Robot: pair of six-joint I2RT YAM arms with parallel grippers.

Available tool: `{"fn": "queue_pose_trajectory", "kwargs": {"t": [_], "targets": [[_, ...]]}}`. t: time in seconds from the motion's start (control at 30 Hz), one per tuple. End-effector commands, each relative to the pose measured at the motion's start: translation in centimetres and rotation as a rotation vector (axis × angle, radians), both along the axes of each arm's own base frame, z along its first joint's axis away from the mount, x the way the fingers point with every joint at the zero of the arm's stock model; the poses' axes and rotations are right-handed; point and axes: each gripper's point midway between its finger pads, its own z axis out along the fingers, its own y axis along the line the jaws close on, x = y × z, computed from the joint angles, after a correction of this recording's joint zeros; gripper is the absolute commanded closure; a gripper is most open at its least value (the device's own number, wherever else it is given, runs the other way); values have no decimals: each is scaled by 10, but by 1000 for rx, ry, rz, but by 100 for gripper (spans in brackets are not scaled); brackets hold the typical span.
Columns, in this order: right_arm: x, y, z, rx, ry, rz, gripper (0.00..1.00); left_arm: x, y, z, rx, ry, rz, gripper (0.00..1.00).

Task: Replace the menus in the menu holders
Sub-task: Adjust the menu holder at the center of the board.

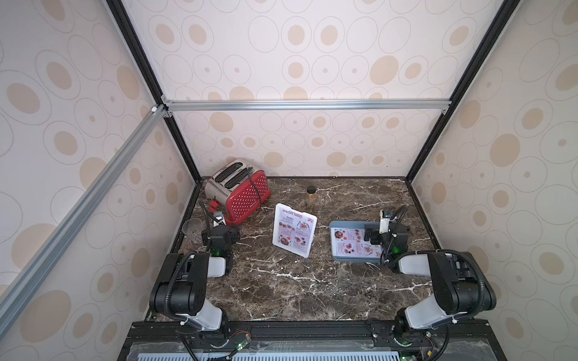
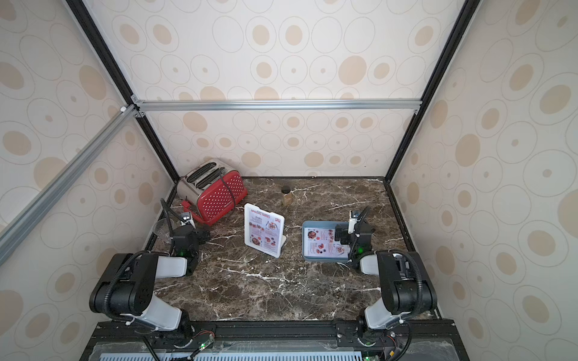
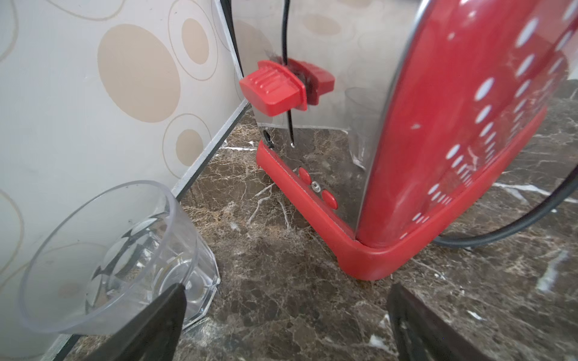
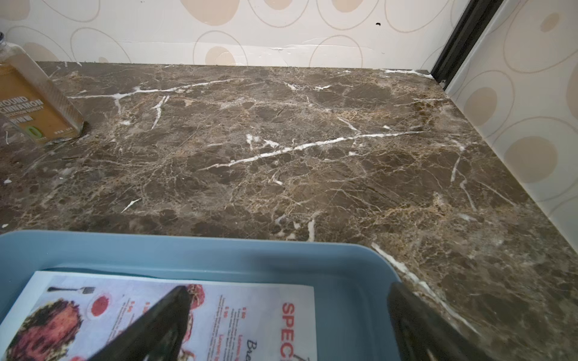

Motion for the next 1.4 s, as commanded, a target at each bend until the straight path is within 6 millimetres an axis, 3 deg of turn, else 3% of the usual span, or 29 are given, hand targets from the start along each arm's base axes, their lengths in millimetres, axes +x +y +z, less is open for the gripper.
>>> {"fn": "queue_pose_trajectory", "kwargs": {"t": [0.0, 0.67, 0.77, 0.97, 1.13, 1.37], "targets": [[1, 2, 4, -6, -13, 10, 0, 5, 0, 14, -2, -47, 6, 1], [-1, 2, 5, -6, -20, 11, 0, 4, 0, 14, -4, -51, 6, 0], [-10, 9, 25, -5, -106, 55, 0, -2, 5, 26, -5, -76, 42, 1], [-37, 5, 65, 8, -10, 27, 0, -18, -3, 62, 36, -35, -32, 0], [-63, -33, 91, 216, -45, -294, 0, -32, -3, 99, 20, -57, -26, 0], [-70, 34, 125, 400, 75, 39, 0, -49, -26, 135, -253, -42, -61, 1]]}}
